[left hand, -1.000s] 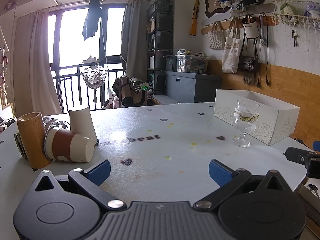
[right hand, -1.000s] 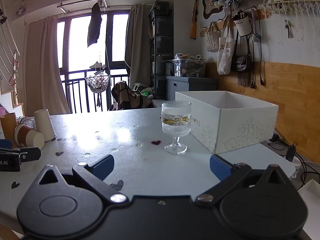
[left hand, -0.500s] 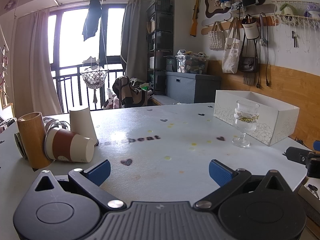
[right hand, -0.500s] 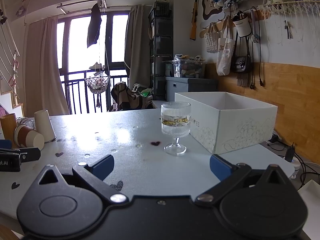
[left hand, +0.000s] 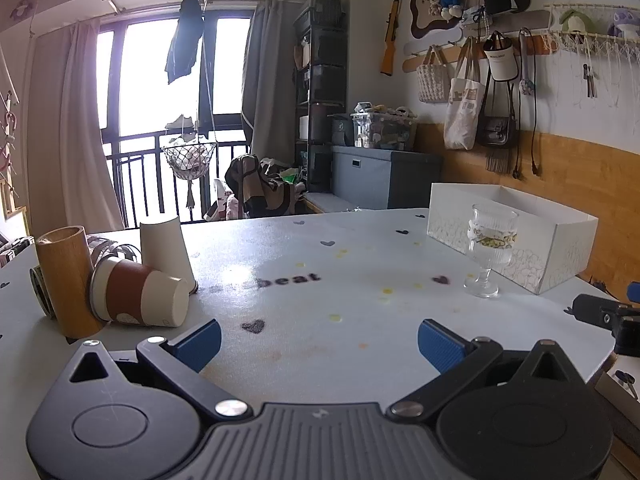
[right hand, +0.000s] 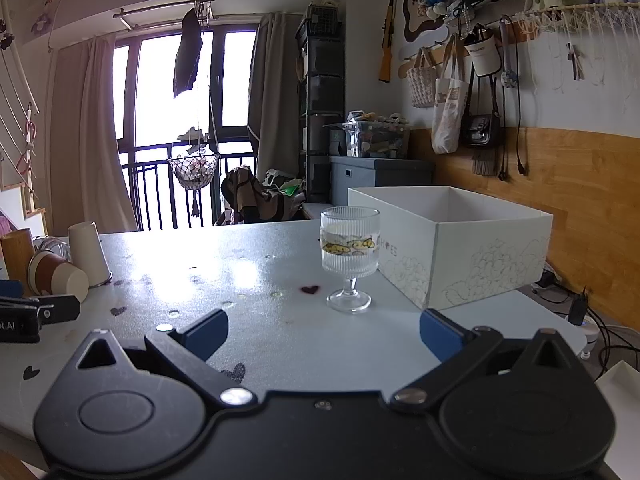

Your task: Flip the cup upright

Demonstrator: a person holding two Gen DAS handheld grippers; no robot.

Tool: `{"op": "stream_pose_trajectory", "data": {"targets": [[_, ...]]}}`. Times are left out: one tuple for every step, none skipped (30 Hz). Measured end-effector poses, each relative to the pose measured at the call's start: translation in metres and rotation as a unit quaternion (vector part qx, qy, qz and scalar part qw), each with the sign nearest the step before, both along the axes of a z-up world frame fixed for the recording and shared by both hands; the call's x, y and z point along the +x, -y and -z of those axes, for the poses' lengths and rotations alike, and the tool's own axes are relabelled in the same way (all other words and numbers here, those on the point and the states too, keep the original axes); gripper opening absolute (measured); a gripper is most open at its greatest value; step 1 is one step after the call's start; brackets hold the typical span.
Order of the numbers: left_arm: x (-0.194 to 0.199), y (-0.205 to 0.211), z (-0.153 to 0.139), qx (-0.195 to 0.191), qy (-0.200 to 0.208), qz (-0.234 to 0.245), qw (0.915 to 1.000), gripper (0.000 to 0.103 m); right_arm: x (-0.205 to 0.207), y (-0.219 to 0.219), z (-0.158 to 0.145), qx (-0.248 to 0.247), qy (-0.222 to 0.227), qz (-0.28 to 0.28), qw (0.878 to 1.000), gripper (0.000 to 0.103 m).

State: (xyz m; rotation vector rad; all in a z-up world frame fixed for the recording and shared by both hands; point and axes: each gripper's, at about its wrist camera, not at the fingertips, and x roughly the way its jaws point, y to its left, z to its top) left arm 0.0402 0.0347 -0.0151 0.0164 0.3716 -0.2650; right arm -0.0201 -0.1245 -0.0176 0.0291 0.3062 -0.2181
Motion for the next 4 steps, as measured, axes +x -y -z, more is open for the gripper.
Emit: {"op": "stream_pose_trajectory", "data": {"targets": [[-0.0004, 0.0005, 0.0000, 0.000, 0.000, 0.000, 1.0000, 0.103, -0.0002, 0.0004, -0.0003, 0.000, 0.000, 0.000, 1.000, 0.103], [-0.0004, 0.0007, -0.0001, 0.000, 0.000, 0.000, 1.0000, 0.103, 0.0000, 0.0000, 0.0001, 0.000, 0.000, 0.000, 1.000, 0.103], [-0.0003, 0.0008, -0.0001, 0.000, 0.000, 0.000, 1.0000, 0.103, 0.0000, 0.0000, 0.0001, 0.000, 0.000, 0.000, 1.000, 0.103], [-0.0002, 0.0006, 0.0000, 0.001, 0.000, 0.000, 1.0000, 0.103, -0.0001, 0.0002, 0.0000, 0.000, 0.000, 0.000, 1.000, 0.103]]}}
